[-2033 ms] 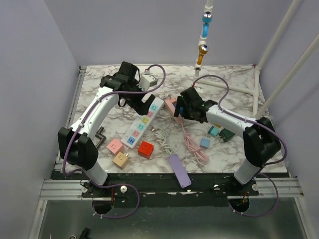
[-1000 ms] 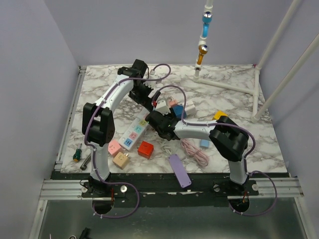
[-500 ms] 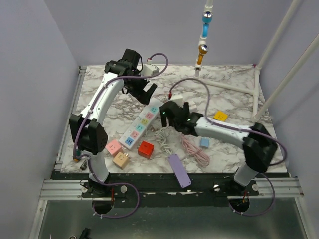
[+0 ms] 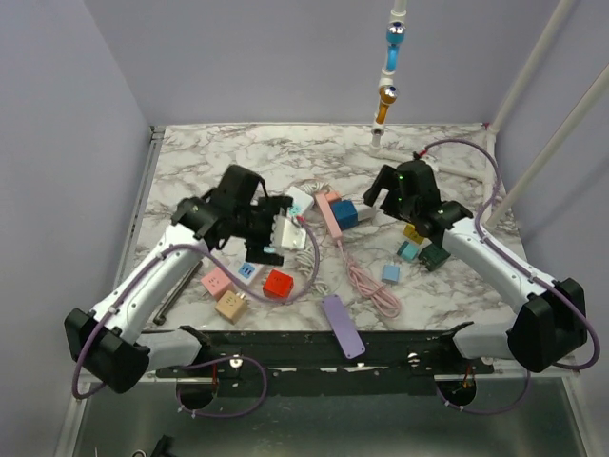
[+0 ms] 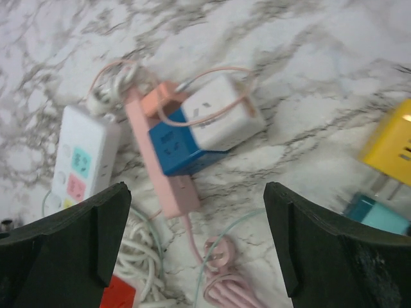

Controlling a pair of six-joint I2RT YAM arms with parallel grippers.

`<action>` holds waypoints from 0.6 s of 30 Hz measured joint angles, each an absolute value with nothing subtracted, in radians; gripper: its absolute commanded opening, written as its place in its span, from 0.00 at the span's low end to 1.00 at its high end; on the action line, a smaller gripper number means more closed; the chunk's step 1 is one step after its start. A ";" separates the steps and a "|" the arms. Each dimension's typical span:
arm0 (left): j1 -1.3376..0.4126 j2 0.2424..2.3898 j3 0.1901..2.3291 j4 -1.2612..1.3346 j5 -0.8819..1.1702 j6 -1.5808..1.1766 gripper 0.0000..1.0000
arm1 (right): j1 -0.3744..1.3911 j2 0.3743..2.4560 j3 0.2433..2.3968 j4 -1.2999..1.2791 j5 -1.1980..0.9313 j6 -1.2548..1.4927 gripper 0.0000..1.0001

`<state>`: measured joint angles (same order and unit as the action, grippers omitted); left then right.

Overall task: Pull the plug off the socket
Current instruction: Remove the plug from the socket.

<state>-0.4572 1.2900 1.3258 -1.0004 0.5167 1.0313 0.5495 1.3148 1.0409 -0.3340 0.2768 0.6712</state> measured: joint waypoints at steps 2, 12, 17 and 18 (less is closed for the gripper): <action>-0.548 1.219 1.208 -0.916 0.515 1.141 0.99 | 0.454 1.316 1.017 -0.346 0.218 0.704 0.94; -0.728 1.460 1.160 -0.632 0.508 1.475 0.93 | 0.312 1.314 0.997 -0.323 -0.029 0.769 0.95; -0.748 1.650 1.390 -0.709 0.498 1.635 0.86 | 0.254 1.314 0.953 -0.298 -0.097 0.781 0.95; -0.756 1.689 1.435 -0.729 0.490 1.666 0.86 | 0.246 1.314 0.949 -0.298 -0.102 0.781 0.95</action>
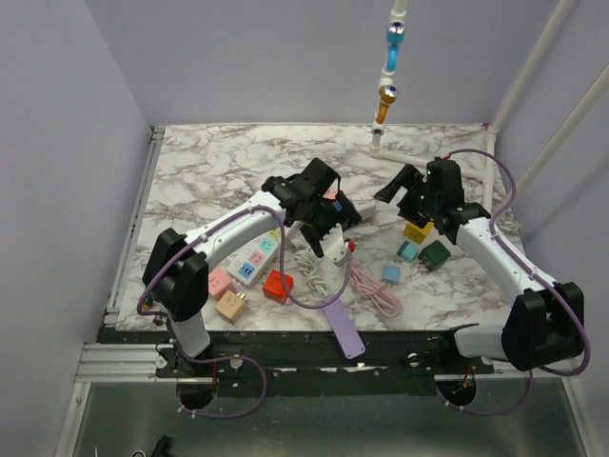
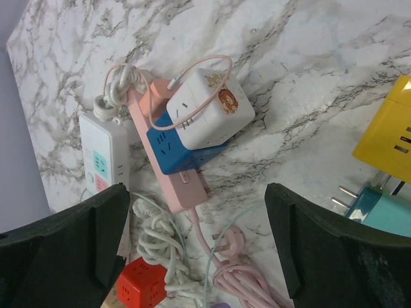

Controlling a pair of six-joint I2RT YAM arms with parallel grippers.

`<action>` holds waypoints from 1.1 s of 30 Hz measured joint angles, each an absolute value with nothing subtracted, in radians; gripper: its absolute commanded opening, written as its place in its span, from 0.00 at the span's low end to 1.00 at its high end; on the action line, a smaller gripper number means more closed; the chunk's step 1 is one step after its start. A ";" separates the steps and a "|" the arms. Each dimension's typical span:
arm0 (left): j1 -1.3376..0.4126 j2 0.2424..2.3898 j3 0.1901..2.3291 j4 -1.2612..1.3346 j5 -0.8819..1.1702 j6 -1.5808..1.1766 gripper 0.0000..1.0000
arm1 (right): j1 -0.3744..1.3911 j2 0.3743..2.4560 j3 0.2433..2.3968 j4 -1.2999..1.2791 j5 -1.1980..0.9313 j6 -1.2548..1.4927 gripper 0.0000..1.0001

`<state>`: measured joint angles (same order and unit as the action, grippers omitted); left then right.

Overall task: Pull the plug off the socket
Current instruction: Remove the plug from the socket.

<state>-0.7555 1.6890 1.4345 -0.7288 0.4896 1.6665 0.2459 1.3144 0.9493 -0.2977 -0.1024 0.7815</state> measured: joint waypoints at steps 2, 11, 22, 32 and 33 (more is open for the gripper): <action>-0.765 1.750 1.499 -0.775 0.477 1.729 0.86 | 0.231 1.314 0.947 -0.297 -0.112 0.781 0.95; -0.782 1.895 1.561 -0.929 0.390 1.907 0.88 | 0.159 1.310 0.945 -0.286 -0.169 0.781 0.95; -0.786 2.005 1.578 -0.876 0.353 1.985 0.86 | 0.135 1.292 0.933 -0.281 -0.209 0.787 0.95; -0.789 2.092 1.652 -0.855 0.301 2.004 0.52 | 0.135 1.286 0.899 -0.278 -0.225 0.796 0.95; -0.789 2.096 1.652 -0.850 0.295 2.002 0.50 | 0.135 1.283 0.898 -0.278 -0.226 0.796 0.95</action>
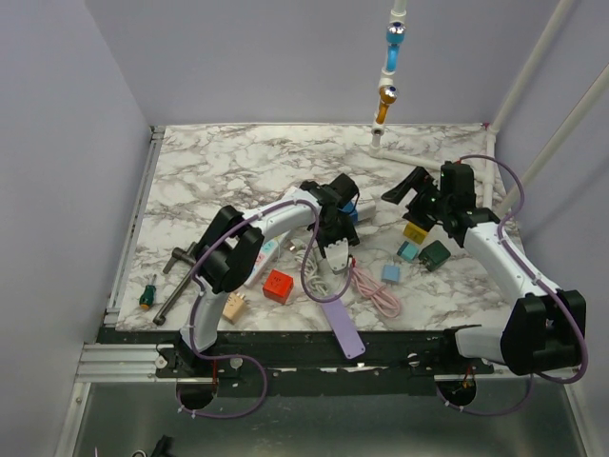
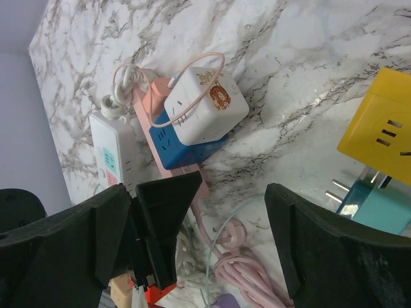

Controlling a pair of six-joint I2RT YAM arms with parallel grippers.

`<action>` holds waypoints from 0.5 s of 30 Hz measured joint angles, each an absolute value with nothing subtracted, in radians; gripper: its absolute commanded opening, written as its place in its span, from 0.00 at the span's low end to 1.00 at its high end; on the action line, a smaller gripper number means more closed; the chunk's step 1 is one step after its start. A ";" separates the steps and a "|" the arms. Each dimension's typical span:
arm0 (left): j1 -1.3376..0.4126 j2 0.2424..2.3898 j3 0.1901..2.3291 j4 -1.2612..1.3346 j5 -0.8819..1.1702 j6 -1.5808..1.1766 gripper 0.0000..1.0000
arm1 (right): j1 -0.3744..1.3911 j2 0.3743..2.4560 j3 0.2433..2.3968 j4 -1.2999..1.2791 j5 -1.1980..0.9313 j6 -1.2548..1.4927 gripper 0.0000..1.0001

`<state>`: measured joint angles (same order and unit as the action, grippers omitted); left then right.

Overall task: Pull the plug off the socket
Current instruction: Remove the plug from the socket.

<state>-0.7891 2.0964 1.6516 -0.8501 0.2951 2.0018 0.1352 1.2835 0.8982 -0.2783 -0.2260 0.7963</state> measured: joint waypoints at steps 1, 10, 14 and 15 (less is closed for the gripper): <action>-0.789 2.097 1.647 -0.842 0.289 1.999 0.48 | 0.135 1.282 0.898 -0.278 -0.226 0.797 0.95; -0.794 2.075 1.544 -0.731 0.262 1.949 0.00 | 0.135 1.281 0.855 -0.241 -0.258 0.818 1.00; -0.794 2.019 1.435 -0.598 0.257 1.900 0.00 | 0.135 1.281 0.822 -0.197 -0.304 0.830 1.00; -0.794 2.000 1.399 -0.558 0.256 1.889 0.00 | 0.135 1.280 0.809 -0.176 -0.320 0.838 1.00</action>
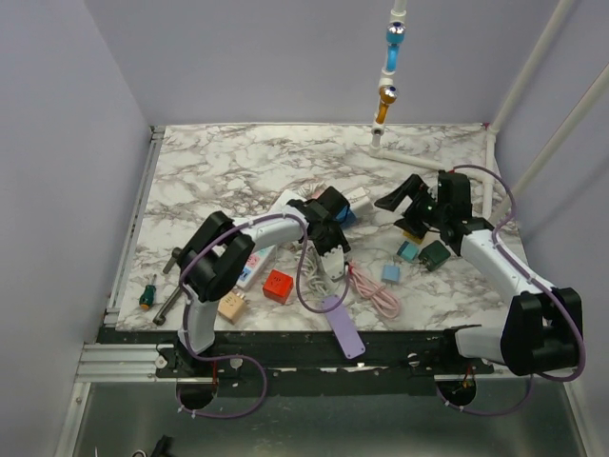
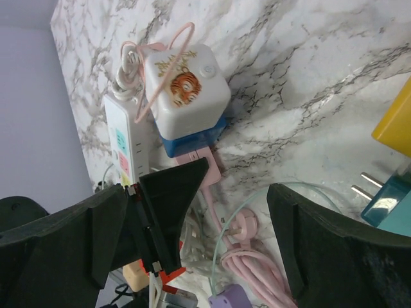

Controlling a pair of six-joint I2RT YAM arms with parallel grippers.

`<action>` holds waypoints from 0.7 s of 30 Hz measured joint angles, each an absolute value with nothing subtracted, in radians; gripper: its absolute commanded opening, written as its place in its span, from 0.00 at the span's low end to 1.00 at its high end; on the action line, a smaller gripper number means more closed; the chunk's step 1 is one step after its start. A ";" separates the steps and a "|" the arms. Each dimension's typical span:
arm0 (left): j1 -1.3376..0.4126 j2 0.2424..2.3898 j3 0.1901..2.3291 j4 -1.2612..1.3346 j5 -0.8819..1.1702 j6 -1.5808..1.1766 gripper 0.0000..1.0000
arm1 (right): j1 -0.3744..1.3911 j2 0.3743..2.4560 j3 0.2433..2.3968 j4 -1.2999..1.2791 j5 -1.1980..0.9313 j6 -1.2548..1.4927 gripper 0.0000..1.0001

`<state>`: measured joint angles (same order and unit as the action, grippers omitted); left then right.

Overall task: Pull the plug off the socket
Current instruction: Remove the plug from the socket.

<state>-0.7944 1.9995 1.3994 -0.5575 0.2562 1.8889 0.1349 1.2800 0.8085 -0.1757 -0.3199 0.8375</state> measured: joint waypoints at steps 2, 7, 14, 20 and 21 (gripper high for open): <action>-0.794 1.956 1.330 -0.490 0.256 1.858 0.00 | 0.136 1.275 0.768 -0.123 -0.355 0.851 1.00; -0.794 1.849 1.211 -0.344 0.245 1.722 0.00 | 0.197 1.266 0.745 -0.080 -0.350 0.854 1.00; -0.794 1.746 1.134 -0.224 0.190 1.580 0.00 | 0.374 1.307 0.800 0.025 -0.336 0.846 1.00; -0.794 1.668 1.056 -0.170 0.171 1.559 0.00 | 0.418 1.373 0.832 0.081 -0.274 0.844 1.00; -0.794 1.661 1.049 -0.165 0.168 1.560 0.00 | 0.424 1.381 0.834 0.084 -0.256 0.842 1.00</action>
<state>-0.7944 1.6608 1.0489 -0.1650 0.1684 1.5597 0.4240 1.3811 0.8341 0.0841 -0.2562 0.8417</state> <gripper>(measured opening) 0.339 0.998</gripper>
